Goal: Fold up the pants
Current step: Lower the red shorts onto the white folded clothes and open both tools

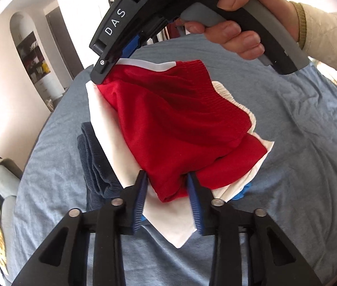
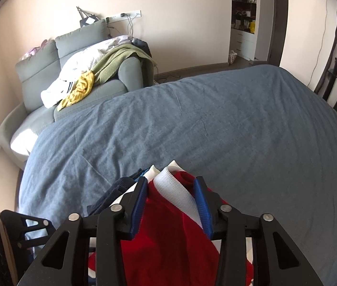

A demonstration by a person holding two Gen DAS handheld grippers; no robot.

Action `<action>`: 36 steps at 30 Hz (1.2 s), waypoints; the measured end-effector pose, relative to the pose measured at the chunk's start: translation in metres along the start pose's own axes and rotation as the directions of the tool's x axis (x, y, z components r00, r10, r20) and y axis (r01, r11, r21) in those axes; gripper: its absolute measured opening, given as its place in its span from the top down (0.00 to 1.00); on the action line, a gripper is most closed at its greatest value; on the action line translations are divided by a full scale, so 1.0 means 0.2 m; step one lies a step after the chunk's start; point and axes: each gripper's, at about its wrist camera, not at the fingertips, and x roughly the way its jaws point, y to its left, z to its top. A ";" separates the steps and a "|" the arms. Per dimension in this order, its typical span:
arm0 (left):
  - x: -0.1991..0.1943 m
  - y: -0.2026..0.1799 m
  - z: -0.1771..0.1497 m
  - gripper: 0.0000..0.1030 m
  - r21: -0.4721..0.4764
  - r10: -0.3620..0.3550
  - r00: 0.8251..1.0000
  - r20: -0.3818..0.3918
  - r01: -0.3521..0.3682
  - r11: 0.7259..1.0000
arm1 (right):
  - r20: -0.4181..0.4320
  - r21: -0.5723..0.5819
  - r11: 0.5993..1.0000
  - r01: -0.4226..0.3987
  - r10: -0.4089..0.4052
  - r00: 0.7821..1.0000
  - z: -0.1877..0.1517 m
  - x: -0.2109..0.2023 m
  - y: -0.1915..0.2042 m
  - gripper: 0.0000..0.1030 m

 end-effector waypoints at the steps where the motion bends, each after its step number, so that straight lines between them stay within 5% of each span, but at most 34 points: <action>1: 0.00 0.00 0.00 0.79 0.003 0.003 1.000 0.001 -0.003 1.000 | -0.002 0.005 1.000 -0.002 0.002 1.000 0.00 0.01 -0.01 0.69; 2: 0.01 0.01 0.00 0.87 0.003 0.001 1.000 -0.005 -0.001 1.000 | -0.003 0.010 1.000 0.000 0.000 1.000 0.00 0.01 -0.01 0.72; 4: 0.00 0.03 0.00 0.90 -0.022 -0.004 1.000 -0.001 0.004 1.000 | -0.008 0.028 1.000 0.009 -0.008 1.000 0.00 0.03 -0.03 0.85; 6: -0.02 0.05 0.00 0.91 -0.059 -0.004 1.000 0.006 0.005 0.998 | -0.009 0.075 0.997 0.020 -0.020 1.000 0.01 0.04 -0.06 0.87; 18: 0.00 0.10 -0.05 0.91 -0.121 0.042 0.999 -0.020 -0.044 0.992 | -0.046 0.180 0.983 0.017 -0.008 0.999 0.01 0.29 -0.13 0.88; 22: -0.01 0.14 -0.04 0.83 -0.157 0.030 0.998 -0.050 -0.038 0.987 | -0.070 0.219 0.975 0.021 -0.005 0.998 0.00 0.36 -0.15 0.84; 25: -0.09 0.15 -0.02 0.54 -0.157 0.100 0.994 -0.041 -0.105 0.982 | -0.070 0.229 0.973 0.037 -0.022 0.997 0.01 0.37 -0.16 0.67; 27: -0.15 0.18 0.00 0.54 -0.172 0.125 0.992 -0.022 -0.126 0.977 | -0.060 0.233 0.971 0.057 -0.044 0.997 0.02 0.35 -0.16 0.56; 36: -0.26 0.09 0.13 0.54 -0.112 0.208 0.974 0.090 -0.198 0.974 | 0.055 0.312 0.945 0.096 -0.119 0.991 0.00 -0.01 -0.24 0.56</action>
